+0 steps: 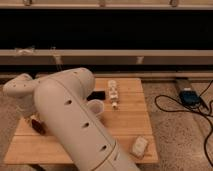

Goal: Place the pepper on the white sponge

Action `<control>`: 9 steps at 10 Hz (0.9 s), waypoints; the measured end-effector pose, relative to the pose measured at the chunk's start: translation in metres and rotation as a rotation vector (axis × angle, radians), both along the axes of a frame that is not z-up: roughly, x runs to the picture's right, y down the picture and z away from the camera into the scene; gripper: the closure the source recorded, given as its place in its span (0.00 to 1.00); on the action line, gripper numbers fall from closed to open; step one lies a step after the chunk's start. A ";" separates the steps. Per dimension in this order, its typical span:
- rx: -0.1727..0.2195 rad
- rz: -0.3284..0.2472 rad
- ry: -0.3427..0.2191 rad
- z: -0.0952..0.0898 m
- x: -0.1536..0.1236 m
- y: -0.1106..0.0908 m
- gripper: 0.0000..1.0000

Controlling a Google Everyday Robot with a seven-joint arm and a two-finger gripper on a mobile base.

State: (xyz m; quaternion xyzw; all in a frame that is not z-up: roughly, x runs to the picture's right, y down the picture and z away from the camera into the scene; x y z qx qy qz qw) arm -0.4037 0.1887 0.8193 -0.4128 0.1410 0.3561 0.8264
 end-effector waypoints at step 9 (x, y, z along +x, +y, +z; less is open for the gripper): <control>0.147 0.032 -0.095 -0.072 0.064 -0.025 0.91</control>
